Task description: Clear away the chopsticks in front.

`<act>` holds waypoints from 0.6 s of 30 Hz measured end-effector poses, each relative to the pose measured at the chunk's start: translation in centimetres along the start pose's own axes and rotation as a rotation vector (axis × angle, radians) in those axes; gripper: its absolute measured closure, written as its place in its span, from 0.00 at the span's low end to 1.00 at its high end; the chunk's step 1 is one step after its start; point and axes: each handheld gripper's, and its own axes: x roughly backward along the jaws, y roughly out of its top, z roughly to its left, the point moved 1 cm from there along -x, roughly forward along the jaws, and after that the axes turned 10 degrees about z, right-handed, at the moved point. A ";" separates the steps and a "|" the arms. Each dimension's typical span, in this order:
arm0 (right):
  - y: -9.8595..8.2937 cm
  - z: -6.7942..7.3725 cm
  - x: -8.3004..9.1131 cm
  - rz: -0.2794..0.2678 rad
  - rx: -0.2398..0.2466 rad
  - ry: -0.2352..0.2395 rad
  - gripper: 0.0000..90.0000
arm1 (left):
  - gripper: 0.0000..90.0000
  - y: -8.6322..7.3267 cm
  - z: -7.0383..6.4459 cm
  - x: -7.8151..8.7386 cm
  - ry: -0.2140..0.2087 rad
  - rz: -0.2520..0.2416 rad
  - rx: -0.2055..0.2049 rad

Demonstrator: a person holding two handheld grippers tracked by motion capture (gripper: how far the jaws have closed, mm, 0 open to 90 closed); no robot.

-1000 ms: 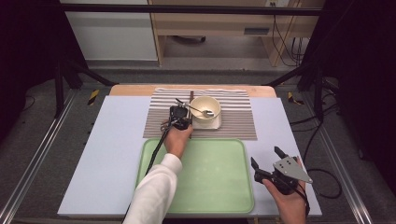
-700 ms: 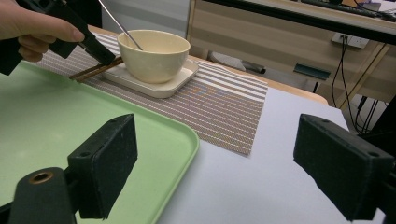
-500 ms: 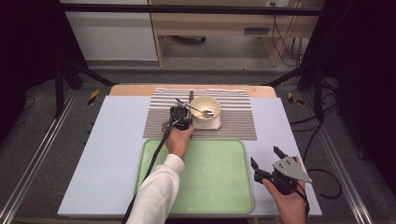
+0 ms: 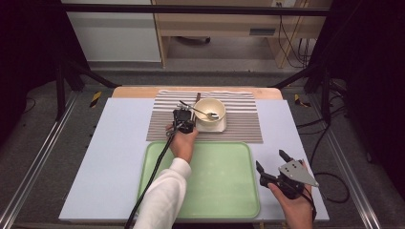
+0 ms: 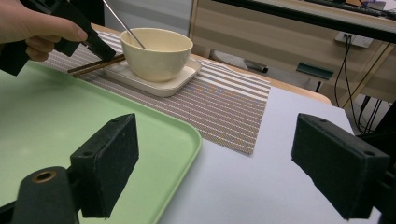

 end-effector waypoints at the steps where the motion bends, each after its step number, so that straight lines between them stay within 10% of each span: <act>1: 0.0 0.0 0.0 0.000 0.001 0.001 0.17 | 0.95 0.0 0.1 0.0 0.007 -0.005 0.000; 18: 0.0 0.0 -0.1 0.001 0.006 0.004 0.17 | 0.95 0.1 0.3 0.5 0.010 -0.018 0.008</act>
